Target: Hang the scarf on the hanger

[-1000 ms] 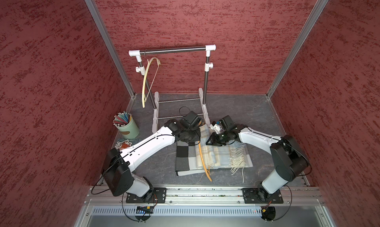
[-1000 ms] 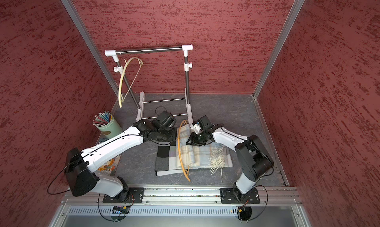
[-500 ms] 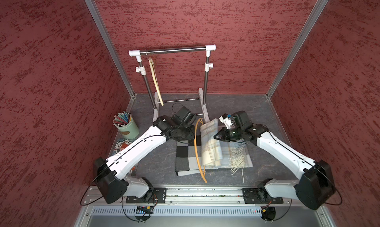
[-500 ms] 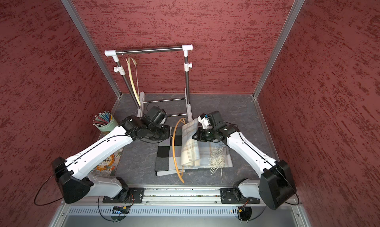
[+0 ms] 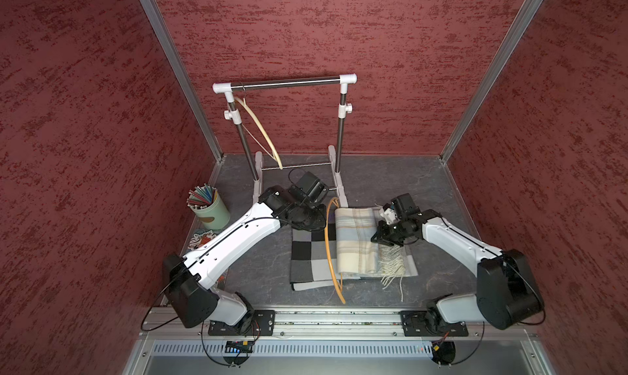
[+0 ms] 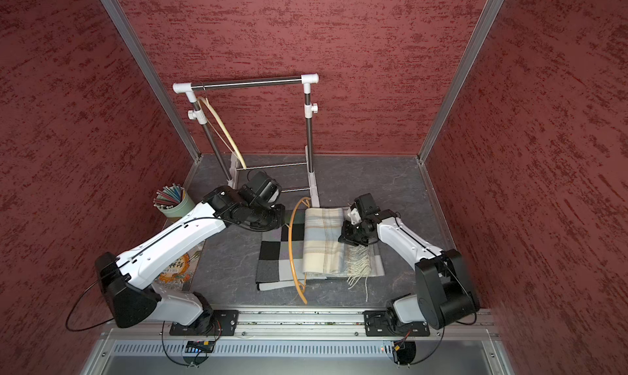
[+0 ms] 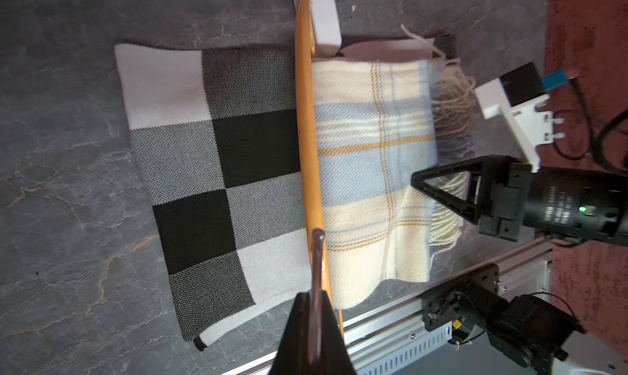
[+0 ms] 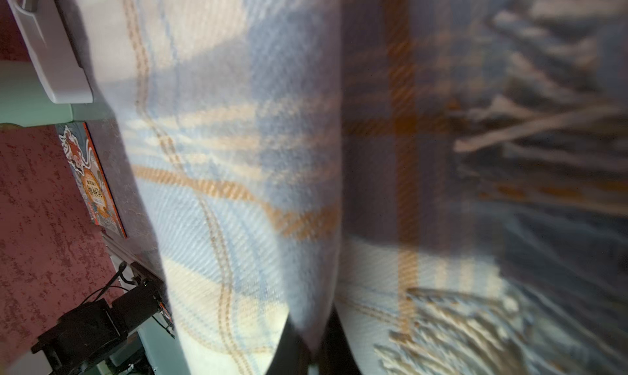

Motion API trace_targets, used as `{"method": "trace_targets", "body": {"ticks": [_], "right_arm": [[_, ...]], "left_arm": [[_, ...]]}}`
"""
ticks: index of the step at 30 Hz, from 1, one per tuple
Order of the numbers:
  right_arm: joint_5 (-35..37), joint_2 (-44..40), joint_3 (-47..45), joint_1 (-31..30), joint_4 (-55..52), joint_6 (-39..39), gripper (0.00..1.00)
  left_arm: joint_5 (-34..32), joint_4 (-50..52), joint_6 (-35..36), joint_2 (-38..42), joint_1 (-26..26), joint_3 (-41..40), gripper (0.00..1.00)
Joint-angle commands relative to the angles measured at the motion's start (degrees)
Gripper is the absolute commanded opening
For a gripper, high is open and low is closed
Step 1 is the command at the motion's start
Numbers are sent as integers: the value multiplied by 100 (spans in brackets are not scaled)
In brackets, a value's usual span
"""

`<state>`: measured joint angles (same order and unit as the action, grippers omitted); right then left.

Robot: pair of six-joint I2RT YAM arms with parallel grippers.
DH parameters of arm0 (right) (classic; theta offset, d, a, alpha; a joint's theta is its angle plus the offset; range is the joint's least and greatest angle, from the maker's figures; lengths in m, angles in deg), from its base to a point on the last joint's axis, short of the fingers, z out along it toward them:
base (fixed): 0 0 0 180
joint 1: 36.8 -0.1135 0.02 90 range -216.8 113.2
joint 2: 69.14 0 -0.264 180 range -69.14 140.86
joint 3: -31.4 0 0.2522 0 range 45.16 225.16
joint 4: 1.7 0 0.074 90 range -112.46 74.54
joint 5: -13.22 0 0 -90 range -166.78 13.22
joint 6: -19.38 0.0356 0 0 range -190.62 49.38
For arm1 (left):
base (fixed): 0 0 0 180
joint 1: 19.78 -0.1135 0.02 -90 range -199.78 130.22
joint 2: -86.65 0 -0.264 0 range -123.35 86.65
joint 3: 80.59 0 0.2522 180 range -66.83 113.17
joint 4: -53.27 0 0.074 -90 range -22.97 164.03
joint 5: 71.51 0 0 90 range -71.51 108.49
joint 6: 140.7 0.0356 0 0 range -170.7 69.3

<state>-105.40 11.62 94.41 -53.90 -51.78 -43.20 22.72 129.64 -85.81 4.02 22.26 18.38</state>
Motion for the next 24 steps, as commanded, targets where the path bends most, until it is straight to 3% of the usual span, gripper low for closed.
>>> {"method": "trace_targets", "body": {"ticks": [1,8,13,24], "right_arm": [[-232,-235,375,311,67,14,0],[-870,-696,611,798,-212,164,0],[-945,-687,447,897,-71,247,0],[-1926,-704,360,891,484,749,0]], "left_arm": [[61,442,72,-59,-57,664,0],[-49,1200,212,-188,-33,1791,0],[316,1730,251,-199,-281,2603,0],[1053,1886,264,53,-815,3253,0]]}}
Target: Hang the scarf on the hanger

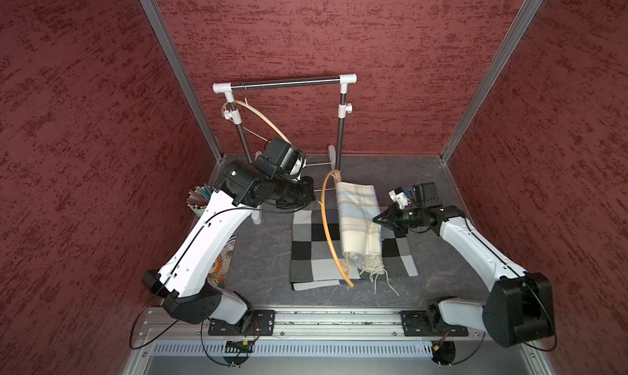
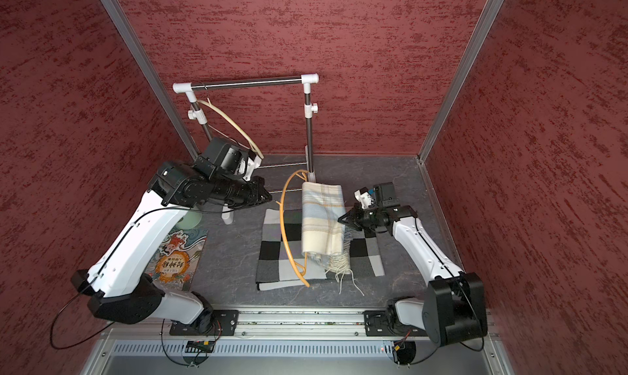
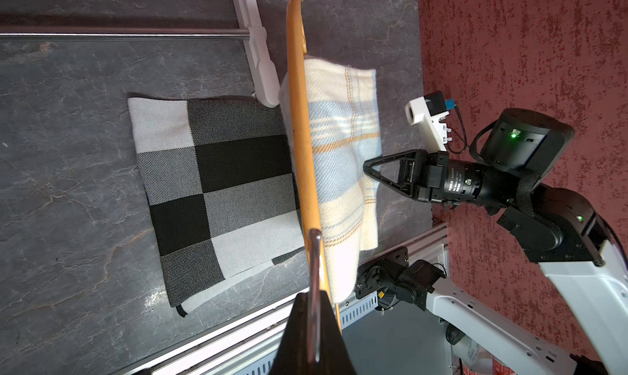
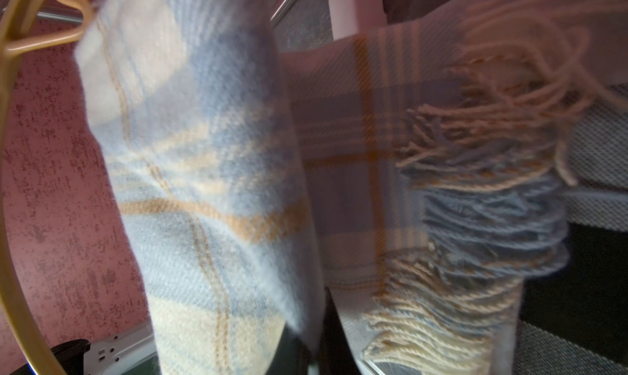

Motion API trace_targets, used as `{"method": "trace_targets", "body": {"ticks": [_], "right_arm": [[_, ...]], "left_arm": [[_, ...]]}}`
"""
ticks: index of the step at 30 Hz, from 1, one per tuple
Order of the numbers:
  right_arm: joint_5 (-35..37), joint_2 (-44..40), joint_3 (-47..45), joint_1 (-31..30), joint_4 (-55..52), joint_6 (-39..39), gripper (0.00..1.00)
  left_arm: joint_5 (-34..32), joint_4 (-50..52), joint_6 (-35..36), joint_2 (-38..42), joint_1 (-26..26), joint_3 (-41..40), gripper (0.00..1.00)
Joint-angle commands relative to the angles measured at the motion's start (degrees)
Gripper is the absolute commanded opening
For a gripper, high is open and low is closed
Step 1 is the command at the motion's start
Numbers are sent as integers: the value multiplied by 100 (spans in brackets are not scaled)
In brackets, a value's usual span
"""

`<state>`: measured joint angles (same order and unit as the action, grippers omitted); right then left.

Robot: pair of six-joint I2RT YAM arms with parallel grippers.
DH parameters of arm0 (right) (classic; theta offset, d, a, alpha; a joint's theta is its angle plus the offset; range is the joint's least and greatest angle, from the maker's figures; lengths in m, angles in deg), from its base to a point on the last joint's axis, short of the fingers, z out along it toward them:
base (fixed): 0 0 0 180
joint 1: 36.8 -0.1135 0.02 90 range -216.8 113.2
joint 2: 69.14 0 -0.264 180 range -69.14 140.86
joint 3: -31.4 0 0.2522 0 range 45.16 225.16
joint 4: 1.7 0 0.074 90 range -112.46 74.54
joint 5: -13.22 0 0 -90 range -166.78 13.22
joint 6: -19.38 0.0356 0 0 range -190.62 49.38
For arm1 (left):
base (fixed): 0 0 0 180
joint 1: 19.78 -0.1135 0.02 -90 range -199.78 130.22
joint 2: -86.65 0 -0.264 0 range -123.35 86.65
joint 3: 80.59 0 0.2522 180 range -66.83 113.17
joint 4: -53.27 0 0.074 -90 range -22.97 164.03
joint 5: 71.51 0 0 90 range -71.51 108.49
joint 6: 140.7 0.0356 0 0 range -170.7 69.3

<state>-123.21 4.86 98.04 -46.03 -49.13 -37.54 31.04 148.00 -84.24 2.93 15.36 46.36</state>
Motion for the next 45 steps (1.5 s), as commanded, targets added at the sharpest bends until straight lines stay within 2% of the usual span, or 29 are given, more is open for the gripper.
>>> {"method": "trace_targets", "body": {"ticks": [1,8,12,25,36,45], "right_arm": [[-208,-40,9,106,269,246,0],[-694,-136,38,88,683,759,0],[-850,-199,38,35,929,1060,0],[-357,281,-486,-391,1598,1182,0],[-190,914,-975,-516,2197,1017,0],[-193,1808,-1068,-835,2831,1026,0]], "left_arm": [[304,58,103,126,-169,641,0],[666,801,215,-610,-434,2610,0],[869,997,242,-849,-541,3187,0],[1398,888,282,-733,-1130,3253,0],[1638,921,374,-729,-1325,3296,0],[1880,759,505,-694,-1327,3298,0]]}}
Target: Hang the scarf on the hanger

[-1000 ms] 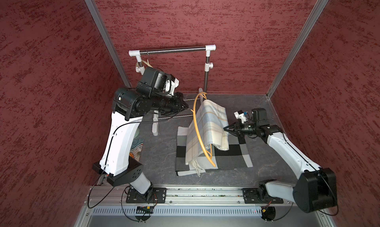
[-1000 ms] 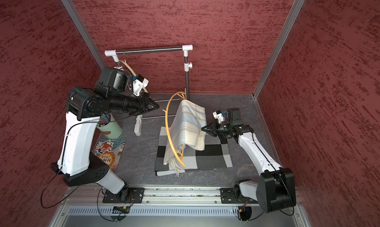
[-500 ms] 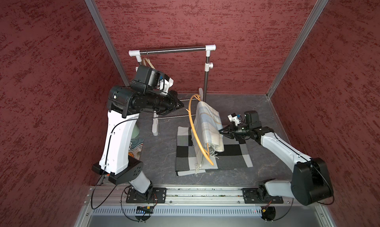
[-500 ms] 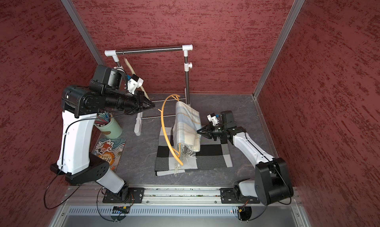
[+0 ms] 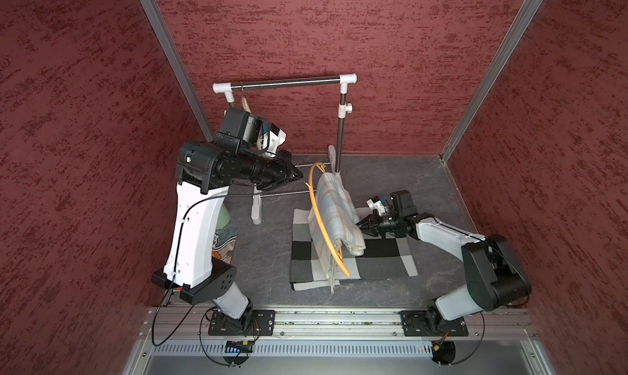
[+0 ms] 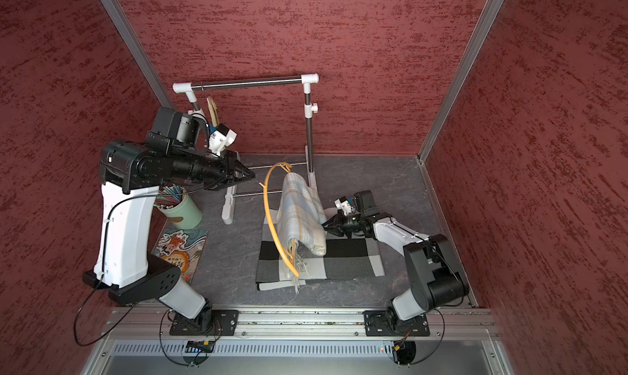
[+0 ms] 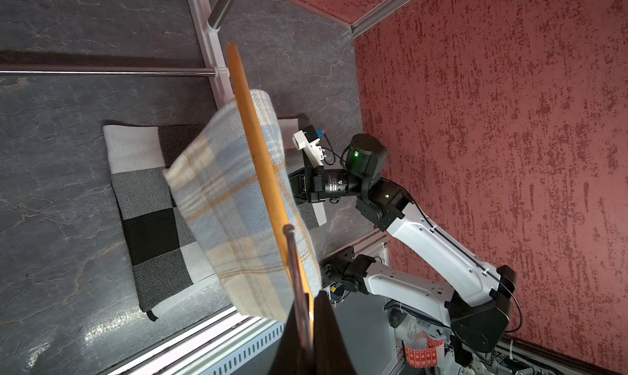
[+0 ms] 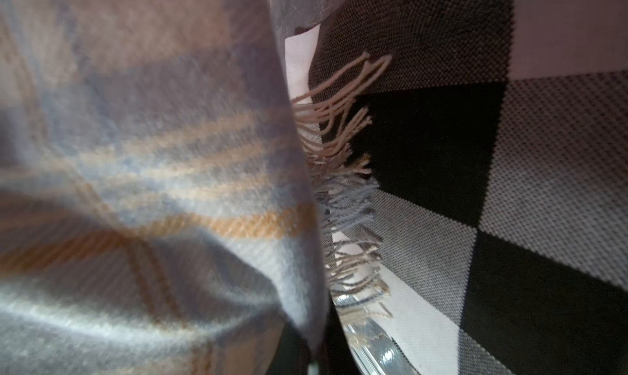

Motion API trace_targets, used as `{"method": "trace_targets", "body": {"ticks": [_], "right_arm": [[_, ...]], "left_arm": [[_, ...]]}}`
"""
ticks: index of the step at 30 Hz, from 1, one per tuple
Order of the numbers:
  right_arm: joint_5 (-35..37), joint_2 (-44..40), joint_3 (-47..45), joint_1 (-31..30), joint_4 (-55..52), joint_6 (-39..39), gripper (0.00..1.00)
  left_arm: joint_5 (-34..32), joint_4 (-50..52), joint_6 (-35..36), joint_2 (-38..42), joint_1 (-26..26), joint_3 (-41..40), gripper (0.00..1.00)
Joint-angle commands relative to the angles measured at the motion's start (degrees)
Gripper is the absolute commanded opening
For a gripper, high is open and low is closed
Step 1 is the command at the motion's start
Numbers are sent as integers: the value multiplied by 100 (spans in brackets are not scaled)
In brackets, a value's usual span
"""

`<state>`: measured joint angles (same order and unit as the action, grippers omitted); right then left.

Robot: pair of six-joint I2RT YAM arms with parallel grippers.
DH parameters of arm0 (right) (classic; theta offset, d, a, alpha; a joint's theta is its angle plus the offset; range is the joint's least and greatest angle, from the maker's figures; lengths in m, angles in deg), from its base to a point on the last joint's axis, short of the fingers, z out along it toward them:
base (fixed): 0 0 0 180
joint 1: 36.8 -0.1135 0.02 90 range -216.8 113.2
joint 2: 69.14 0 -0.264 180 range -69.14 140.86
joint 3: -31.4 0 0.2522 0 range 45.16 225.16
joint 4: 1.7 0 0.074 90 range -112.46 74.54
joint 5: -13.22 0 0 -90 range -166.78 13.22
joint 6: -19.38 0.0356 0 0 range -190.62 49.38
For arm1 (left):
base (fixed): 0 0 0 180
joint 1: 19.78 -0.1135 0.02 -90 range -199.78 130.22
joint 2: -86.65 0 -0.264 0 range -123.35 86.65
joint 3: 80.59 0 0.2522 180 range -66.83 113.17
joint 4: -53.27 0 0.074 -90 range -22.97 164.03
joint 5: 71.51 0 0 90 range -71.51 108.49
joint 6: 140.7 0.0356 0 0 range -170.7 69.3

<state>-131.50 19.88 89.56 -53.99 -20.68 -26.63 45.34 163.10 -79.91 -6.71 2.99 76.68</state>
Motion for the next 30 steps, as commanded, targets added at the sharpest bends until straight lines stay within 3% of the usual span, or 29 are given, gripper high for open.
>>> {"method": "trace_targets", "body": {"ticks": [1,16,30], "right_arm": [[600,364,-221,-77,82,-50,0],[565,1028,153,-730,-342,-899,0],[616,387,-476,-831,643,-740,0]], "left_arm": [[452,-740,102,260,-84,266,0],[123,-548,1156,238,-50,-91,0],[-1061,-809,1590,431,184,-557,0]]}}
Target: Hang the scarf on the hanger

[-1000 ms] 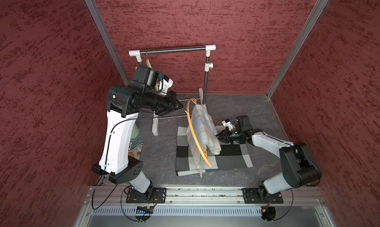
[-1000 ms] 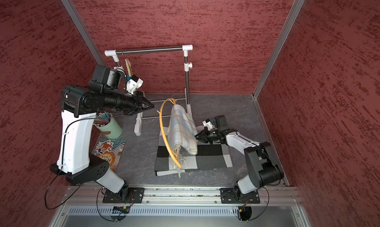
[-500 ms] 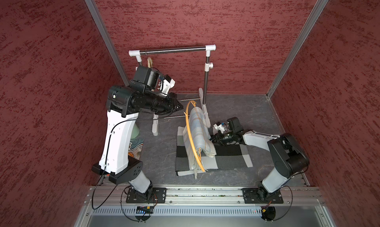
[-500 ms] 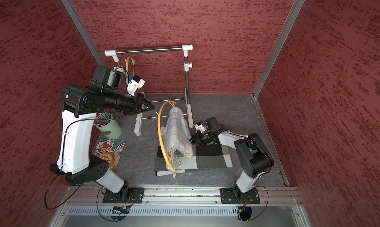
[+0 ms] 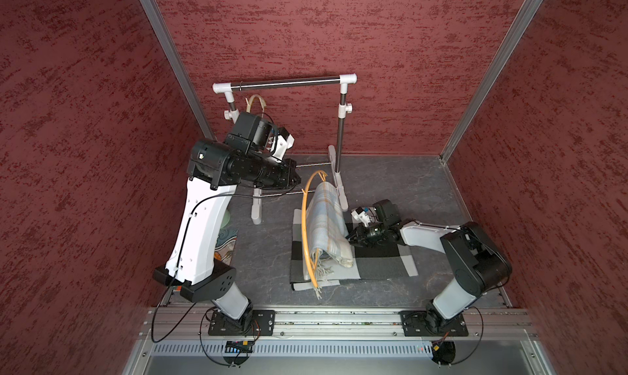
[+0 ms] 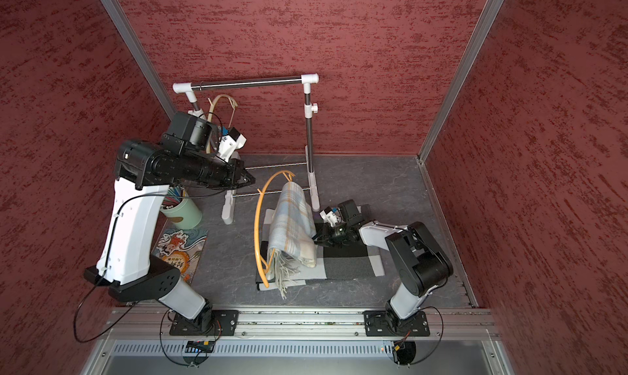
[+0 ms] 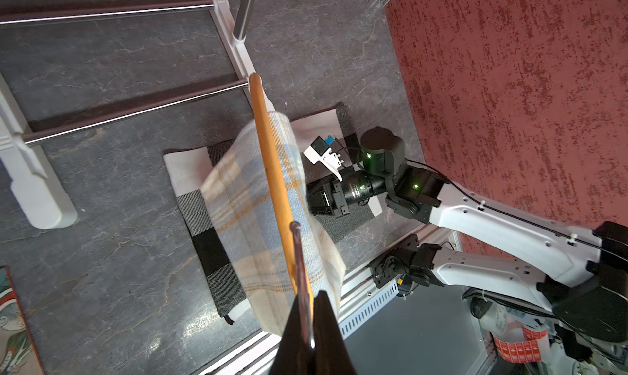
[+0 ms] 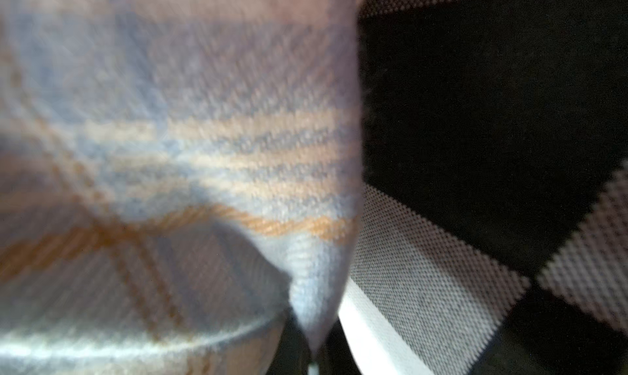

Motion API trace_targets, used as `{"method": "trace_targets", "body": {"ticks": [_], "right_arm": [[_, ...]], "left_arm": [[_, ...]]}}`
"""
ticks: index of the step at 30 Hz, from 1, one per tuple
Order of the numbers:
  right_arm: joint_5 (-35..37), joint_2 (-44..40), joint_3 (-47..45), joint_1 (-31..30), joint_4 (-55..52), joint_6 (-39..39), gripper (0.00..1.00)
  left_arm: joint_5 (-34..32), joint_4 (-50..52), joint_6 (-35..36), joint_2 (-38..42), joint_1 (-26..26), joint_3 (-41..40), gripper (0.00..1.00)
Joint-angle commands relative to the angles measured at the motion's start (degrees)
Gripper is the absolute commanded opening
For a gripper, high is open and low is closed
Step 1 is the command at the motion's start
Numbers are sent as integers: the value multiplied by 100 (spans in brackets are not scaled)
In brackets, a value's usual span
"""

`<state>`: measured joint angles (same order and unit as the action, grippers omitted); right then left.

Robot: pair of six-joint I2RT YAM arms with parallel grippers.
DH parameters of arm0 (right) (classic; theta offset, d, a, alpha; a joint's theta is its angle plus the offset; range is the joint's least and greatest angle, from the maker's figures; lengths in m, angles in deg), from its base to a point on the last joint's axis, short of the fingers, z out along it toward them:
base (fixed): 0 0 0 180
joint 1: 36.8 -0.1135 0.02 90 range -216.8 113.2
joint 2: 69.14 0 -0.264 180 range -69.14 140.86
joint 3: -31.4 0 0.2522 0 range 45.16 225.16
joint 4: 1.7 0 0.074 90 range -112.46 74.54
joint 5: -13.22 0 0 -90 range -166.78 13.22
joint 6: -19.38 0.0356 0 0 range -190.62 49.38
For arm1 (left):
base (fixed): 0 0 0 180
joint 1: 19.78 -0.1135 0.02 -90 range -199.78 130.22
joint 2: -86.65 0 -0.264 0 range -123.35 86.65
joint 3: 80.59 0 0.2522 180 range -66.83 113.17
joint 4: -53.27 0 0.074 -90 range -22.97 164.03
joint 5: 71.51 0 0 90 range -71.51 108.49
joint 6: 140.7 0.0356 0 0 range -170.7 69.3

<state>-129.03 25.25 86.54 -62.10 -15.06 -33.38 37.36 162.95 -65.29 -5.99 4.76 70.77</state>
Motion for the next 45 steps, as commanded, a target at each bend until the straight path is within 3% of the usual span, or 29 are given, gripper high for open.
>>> {"method": "trace_targets", "body": {"ticks": [1,13,22,27,32,33,36,38,41,45], "right_arm": [[438,-201,-225,-27,115,-62,0],[1263,-304,-531,15,-180,-161,0],[780,-135,-881,36,701,225,0],[458,-103,-495,-10,972,553,0],[495,-51,25,-106,525,403,0],[512,-8,51,-114,507,362,8],[458,62,304,-133,89,-104,48],[838,-19,684,-137,-832,-822,64],[1672,-410,977,-55,-1899,-1458,75],[1645,-1050,817,164,-1528,-1269,77]], "left_arm": [[-310,-825,108,395,5,-8,0],[-632,-916,-160,484,-14,44,0],[-529,-1002,-200,466,-23,81,0],[-482,-1342,-308,572,37,-253,0],[-506,-1590,-390,575,92,-410,0],[-506,-1613,-403,565,102,-409,0],[-502,-1697,-431,556,121,-402,0],[-530,-1758,-466,555,122,-401,0],[-521,-1876,-567,570,122,-392,0],[-294,-1951,-629,531,122,-368,0]]}}
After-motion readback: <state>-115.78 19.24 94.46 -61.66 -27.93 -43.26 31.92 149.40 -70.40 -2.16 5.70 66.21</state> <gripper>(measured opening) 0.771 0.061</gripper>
